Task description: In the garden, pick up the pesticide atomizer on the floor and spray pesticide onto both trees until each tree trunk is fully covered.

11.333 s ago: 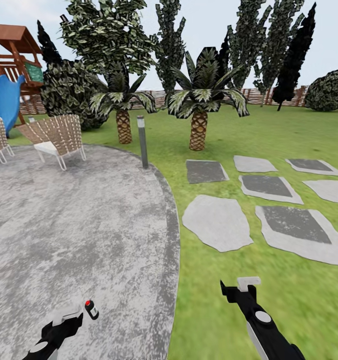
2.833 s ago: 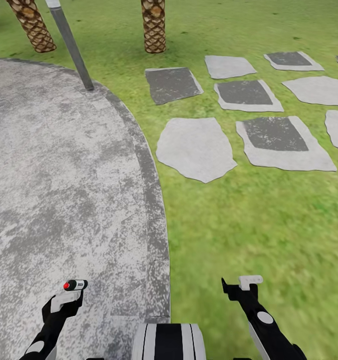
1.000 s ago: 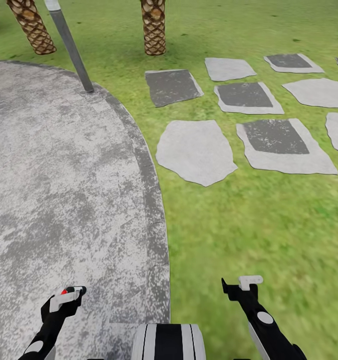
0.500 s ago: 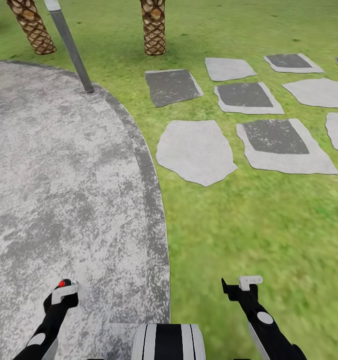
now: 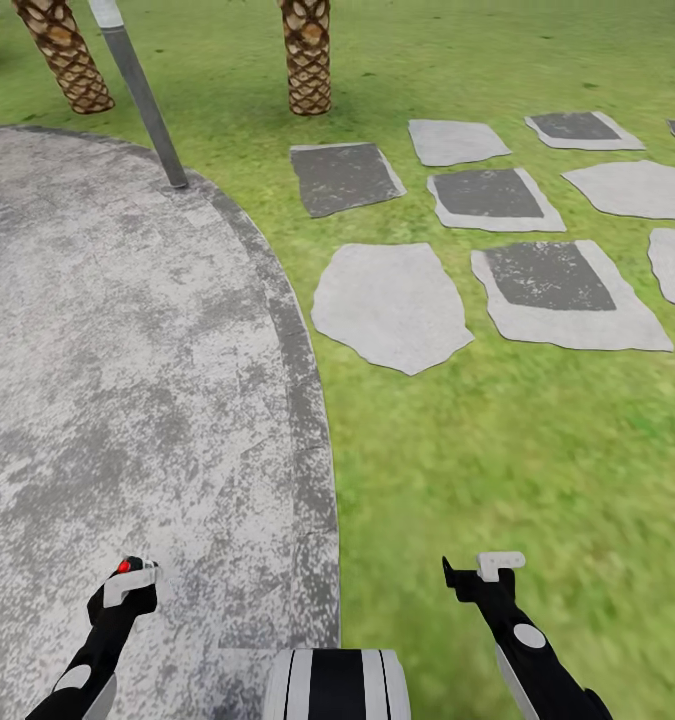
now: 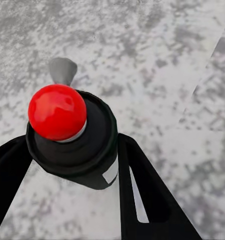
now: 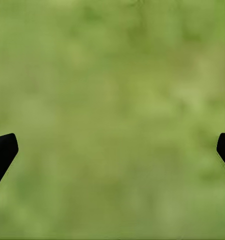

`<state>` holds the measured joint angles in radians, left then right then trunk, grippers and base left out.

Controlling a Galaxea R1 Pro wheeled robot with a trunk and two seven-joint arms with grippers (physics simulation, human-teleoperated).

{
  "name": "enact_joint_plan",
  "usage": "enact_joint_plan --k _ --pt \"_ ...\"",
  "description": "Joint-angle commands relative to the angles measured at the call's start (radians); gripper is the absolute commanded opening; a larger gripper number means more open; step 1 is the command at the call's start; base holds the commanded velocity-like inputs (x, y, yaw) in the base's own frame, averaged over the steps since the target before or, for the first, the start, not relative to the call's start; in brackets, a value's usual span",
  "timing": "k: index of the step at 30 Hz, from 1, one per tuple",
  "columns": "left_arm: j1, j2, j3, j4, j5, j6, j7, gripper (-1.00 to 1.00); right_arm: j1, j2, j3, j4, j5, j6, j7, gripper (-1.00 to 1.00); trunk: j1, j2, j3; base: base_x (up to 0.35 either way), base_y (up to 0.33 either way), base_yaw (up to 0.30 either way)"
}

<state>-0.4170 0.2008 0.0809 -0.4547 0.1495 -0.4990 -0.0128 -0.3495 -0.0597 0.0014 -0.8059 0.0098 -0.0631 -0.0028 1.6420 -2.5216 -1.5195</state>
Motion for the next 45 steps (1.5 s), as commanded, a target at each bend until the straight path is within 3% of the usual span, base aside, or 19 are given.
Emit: enact_joint_plan --k 1,24,26,27,30,39,45 --pt "0.000 0.000 -0.001 0.001 0.007 -0.003 -0.001 -1.00 0.000 0.000 0.000 0.001 0.001 -0.003 0.000 1.00 -0.001 0.000 0.004 0.000 0.000 0.000" --pt "-0.001 0.001 -0.001 0.014 0.006 0.014 0.001 -1.00 0.000 0.000 0.000 -0.006 0.000 -0.006 -0.001 1.00 -0.011 0.005 0.093 0.000 0.000 0.000" --pt "0.001 0.005 -0.001 0.019 0.007 0.028 0.002 -1.00 0.000 -0.010 -0.003 -0.002 0.001 -0.010 -0.002 1.00 -0.012 0.006 0.102 0.000 0.000 -0.163" --pt "0.005 0.004 -0.001 0.035 0.006 0.030 0.003 -1.00 0.000 -0.043 -0.003 0.002 0.002 -0.047 -0.002 1.00 -0.012 0.006 0.107 0.000 0.000 -0.200" --pt "0.025 0.005 0.000 0.068 0.006 0.031 0.004 -1.00 0.003 -0.071 -0.003 0.031 0.002 -0.091 -0.003 1.00 -0.014 0.007 0.123 0.000 0.000 -0.206" --pt "0.109 0.004 0.008 0.083 0.013 0.029 0.006 -1.00 0.058 -0.084 -0.004 0.203 0.001 -0.255 -0.014 1.00 -0.018 0.009 0.169 0.000 0.000 -0.210" --pt "0.143 0.005 0.013 0.085 0.014 0.027 0.010 -1.00 0.069 -0.083 -0.004 0.259 -0.004 -0.308 -0.016 1.00 -0.020 0.010 0.199 0.000 0.000 -0.211"
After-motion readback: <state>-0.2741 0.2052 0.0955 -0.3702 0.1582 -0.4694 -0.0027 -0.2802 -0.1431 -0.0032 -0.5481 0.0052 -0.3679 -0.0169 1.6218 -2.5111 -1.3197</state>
